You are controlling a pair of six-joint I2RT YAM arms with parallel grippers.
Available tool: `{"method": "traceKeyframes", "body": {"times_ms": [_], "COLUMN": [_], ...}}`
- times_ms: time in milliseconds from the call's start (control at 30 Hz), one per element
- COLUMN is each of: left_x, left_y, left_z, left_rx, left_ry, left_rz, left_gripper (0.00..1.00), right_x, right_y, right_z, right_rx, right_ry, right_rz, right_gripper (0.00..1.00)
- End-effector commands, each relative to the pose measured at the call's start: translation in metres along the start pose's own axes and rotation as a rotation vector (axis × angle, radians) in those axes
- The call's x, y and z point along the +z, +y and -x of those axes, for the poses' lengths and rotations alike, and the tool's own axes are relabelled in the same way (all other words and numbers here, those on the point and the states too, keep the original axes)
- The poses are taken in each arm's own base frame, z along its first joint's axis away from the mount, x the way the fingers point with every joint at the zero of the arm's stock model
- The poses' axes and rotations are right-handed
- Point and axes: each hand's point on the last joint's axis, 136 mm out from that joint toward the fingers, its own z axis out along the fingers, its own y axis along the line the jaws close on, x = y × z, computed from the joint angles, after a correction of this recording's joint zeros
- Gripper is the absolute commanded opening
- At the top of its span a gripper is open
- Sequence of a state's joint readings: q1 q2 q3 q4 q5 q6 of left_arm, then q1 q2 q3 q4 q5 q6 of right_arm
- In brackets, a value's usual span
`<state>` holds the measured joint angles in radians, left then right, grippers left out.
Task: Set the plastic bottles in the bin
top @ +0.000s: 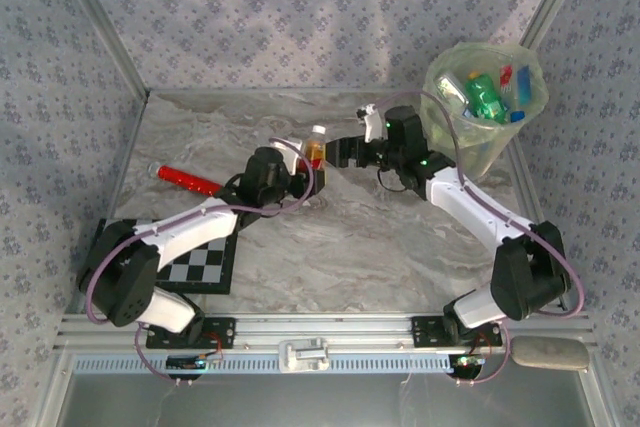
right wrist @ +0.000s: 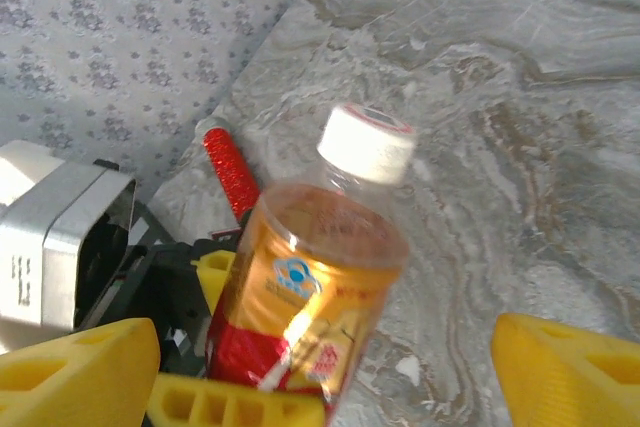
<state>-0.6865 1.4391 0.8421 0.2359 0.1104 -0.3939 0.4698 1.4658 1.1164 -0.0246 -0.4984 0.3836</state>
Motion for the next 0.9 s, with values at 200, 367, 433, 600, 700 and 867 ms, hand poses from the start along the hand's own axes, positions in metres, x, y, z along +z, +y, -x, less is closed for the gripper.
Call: {"method": "traceKeyframes", "body": {"times_ms": [200,367,433,600,700,867], "left_x": [-0.012,-0.012,-0.012,-0.012,-0.013,-0.017], "left_y": [-0.031,-0.037,-0.037,-0.036,-0.035,-0.030], "left_z": [0.013,0.015,0.015,0.015,0.014,0.016], "left_rx": [0.094,0.106,0.106,0.107,0.104,0.093], "left_ry": [-0.060,-0.065,-0.066,-0.066,-0.067,-0.085], "left_rz": [-0.062,-0.070,-0.067,-0.059,-0.051,-0.025], "left_gripper": [0.53,0.54,0.54,0.55,0.59,0.75], "right_x": [0.026,0.038,0.042,0.047,0.047,0.044], "right_y": [0.015,0.023,0.025,0.027,0.027,0.017], "right_z": [-0.004,-0.009,-0.010,-0.011,-0.009,-0.013], "right_rx": [0.102,0.164,0.182,0.195,0.193,0.194], "right_ry": [0.051,0.075,0.084,0.099,0.096,0.109], "right_rz": [0.132,0.206,0.228,0.251,0.252,0.209], "right_gripper": [0.82,0.76,0.70,0.54,0.48,0.45]}}
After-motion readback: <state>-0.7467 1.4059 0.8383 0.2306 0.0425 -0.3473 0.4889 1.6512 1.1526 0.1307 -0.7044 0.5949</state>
